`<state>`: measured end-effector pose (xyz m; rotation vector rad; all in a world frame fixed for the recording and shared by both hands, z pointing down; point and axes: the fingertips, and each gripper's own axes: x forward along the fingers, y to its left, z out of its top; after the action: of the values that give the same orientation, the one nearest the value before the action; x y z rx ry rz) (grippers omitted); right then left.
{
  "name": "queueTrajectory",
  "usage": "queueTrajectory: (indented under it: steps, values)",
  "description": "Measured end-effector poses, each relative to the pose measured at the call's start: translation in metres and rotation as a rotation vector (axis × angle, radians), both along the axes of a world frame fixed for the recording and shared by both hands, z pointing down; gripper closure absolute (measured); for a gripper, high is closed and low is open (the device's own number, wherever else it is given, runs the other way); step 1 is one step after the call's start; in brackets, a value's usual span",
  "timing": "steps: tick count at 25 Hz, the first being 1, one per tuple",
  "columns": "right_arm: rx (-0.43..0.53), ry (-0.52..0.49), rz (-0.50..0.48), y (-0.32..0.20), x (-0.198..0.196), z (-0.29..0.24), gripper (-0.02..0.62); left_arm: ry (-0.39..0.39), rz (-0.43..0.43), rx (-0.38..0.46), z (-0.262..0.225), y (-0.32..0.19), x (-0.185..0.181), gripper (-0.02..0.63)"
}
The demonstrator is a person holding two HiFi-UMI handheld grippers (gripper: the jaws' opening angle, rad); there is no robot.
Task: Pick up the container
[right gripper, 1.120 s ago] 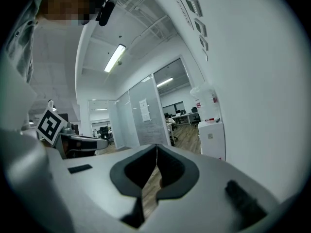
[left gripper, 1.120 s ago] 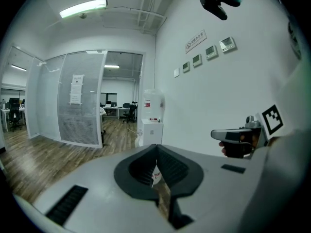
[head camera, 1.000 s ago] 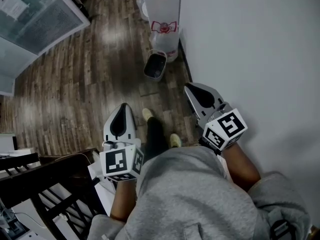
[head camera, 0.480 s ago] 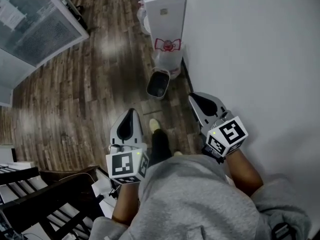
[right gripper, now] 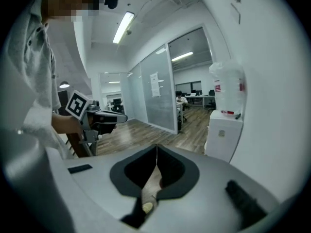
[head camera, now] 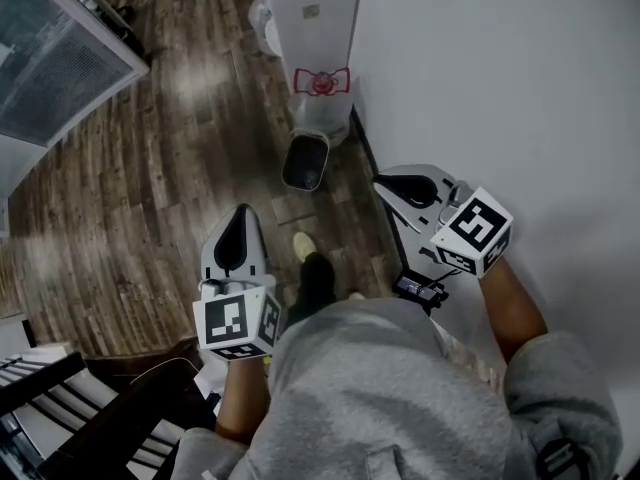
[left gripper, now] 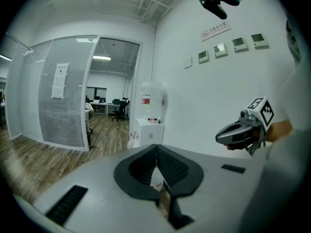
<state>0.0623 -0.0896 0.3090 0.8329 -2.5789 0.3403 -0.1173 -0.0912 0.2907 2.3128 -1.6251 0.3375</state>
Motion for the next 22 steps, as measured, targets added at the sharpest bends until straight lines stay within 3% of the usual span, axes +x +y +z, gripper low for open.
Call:
queueTrajectory:
  steps: [5, 7, 10, 15, 19, 22]
  values:
    - [-0.149, 0.187, -0.251, 0.0, -0.003, 0.024, 0.571, 0.006, 0.024, -0.029, 0.013, -0.035, -0.014, 0.591]
    - [-0.175, 0.206, -0.282, -0.013, 0.0, 0.02, 0.571, 0.011, 0.03, -0.041, 0.018, -0.049, -0.018, 0.591]
    - [-0.133, 0.084, -0.166, -0.054, -0.002, -0.006, 0.571, 0.021, 0.034, -0.046, 0.023, -0.069, -0.028, 0.591]
    - [-0.08, 0.147, -0.136, -0.103, -0.01, -0.003, 0.571, 0.038, 0.048, -0.05, 0.032, -0.112, -0.04, 0.591]
    - [0.026, 0.085, 0.025, -0.151, -0.02, 0.002, 0.569, 0.036, 0.06, -0.056, 0.04, -0.139, -0.042, 0.591]
    - [0.031, 0.04, 0.124, -0.179, -0.022, 0.019, 0.568, 0.028, 0.061, -0.07, 0.048, -0.159, -0.04, 0.591]
